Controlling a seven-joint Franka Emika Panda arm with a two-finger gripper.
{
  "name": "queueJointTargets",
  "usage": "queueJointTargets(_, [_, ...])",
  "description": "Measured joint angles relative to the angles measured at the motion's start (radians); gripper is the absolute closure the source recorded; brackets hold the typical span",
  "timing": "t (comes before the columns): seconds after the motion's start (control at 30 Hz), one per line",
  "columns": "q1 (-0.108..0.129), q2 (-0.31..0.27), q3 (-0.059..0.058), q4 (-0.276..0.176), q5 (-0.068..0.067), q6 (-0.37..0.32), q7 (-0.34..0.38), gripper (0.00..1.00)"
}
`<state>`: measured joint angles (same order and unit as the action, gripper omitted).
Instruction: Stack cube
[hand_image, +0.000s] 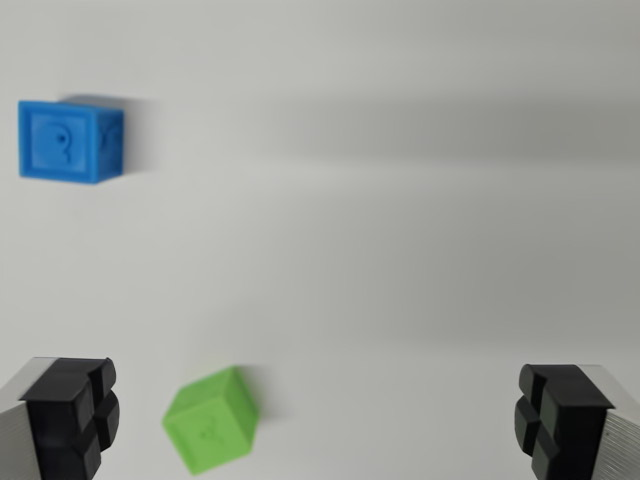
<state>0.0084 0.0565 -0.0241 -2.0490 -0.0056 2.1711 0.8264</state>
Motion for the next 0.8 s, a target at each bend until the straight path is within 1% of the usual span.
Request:
queueJointTargets(0.4, [0.012, -0.04, 0.008, -0.103, 0.0, 0.054, -0.027, 0.0])
queueJointTargets(0.8, [0.03, -0.082, 0.017, -0.226, 0.0, 0.124, -0.06, 0.0])
